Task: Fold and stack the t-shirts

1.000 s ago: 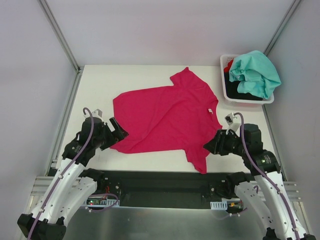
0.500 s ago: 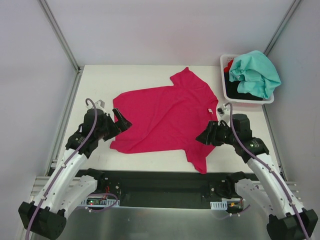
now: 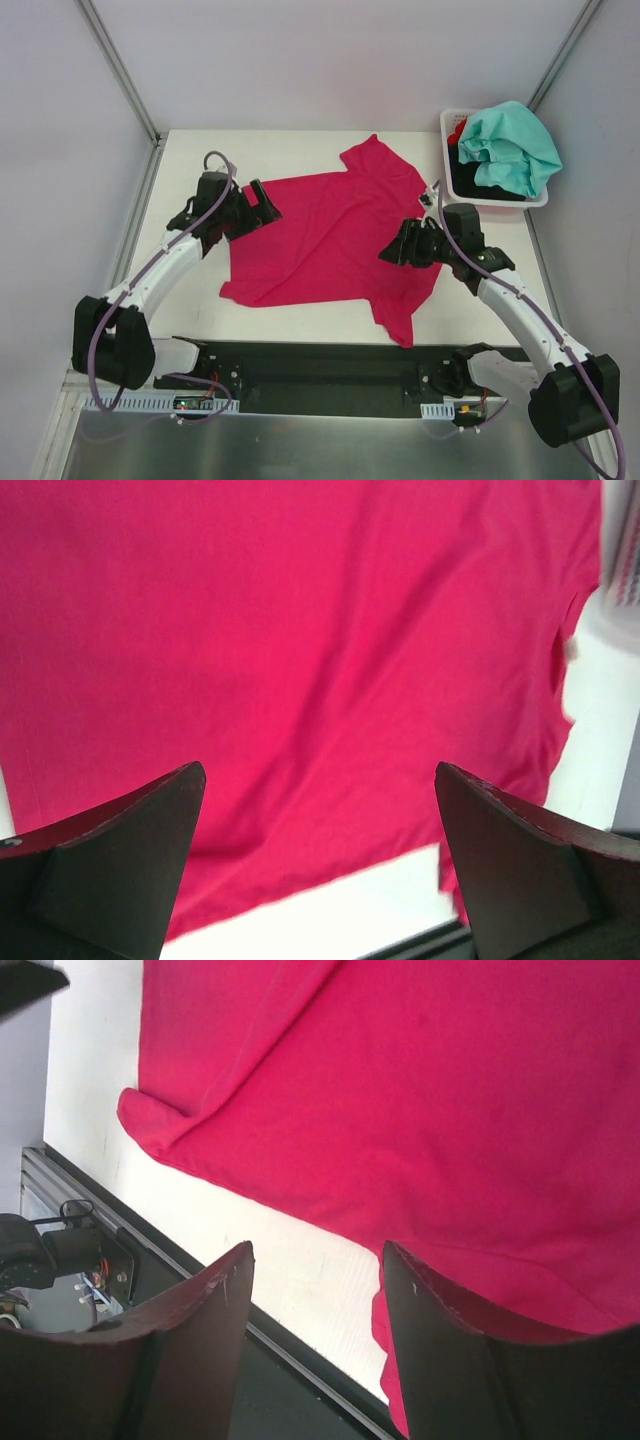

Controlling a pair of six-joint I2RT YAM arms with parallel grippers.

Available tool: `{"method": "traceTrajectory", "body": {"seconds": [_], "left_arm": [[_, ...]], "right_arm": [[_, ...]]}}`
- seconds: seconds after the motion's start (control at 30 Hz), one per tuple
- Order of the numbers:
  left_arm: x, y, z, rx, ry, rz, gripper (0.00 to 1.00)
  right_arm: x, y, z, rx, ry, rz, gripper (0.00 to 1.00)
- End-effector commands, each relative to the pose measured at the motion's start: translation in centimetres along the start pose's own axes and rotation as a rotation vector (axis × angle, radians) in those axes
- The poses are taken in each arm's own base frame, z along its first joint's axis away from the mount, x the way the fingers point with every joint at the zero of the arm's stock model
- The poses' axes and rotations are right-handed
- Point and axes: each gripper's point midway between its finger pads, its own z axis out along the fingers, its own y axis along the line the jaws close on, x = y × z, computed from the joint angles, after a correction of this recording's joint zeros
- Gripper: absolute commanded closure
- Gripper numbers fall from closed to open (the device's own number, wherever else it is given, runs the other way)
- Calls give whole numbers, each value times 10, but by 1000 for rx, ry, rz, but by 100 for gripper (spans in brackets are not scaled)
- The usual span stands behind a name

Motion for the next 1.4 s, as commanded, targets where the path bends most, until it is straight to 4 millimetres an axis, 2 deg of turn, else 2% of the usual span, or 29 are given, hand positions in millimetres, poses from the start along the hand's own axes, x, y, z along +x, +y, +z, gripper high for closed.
{"method": "traceTrajectory", "body": {"seconds": [0.0, 0.03, 0.07, 0.1, 0.13, 0.17, 0.23, 0.27, 0.33, 0.37, 0.53, 0.7, 1.0, 1.17, 1.27, 1.3, 1.37], "left_arm": [[-79, -9, 11, 21, -153, -2, 1], [-85, 1, 23, -12, -143, -20, 1], [-106, 1, 23, -13, -178, -32, 1], [-114, 1, 26, -16, -184, -32, 1], [-117, 11, 40, -48, -169, -40, 1], [-131, 10, 42, -53, -193, -36, 1], [-138, 24, 57, -87, -178, -58, 1], [-147, 22, 60, -82, -190, -59, 1], [-150, 33, 75, -113, -178, -65, 1], [-159, 32, 78, -117, -194, -59, 1], [-158, 46, 114, -145, -144, -93, 1], [-152, 59, 133, -177, -130, -119, 1], [-153, 80, 141, -228, -137, -161, 1], [-173, 101, 130, -277, -184, -155, 1], [-178, 108, 124, -310, -191, -124, 1], [-183, 118, 120, -328, -200, -130, 1], [-184, 123, 120, -338, -196, -128, 1]], "right_arm": [[-42, 32, -8, -94, -111, -71, 43], [-44, 36, -11, -105, -115, -74, 43], [-45, 39, -13, -114, -112, -76, 43], [-46, 41, -16, -117, -116, -79, 42], [-44, 42, -18, -117, -110, -82, 42], [-45, 45, -21, -122, -114, -87, 42], [-45, 48, -28, -124, -120, -102, 42], [-46, 51, -31, -134, -124, -110, 42], [-46, 56, -38, -142, -129, -121, 42], [-46, 57, -40, -146, -129, -124, 42], [-47, 69, -51, -182, -131, -143, 42], [-48, 76, -61, -197, -145, -151, 41], [-52, 89, -75, -227, -161, -171, 41], [-48, 88, -78, -220, -152, -190, 41], [-45, 86, -78, -213, -145, -188, 41], [-44, 85, -77, -213, -141, -184, 41], [-41, 83, -76, -211, -135, -182, 41]]}}
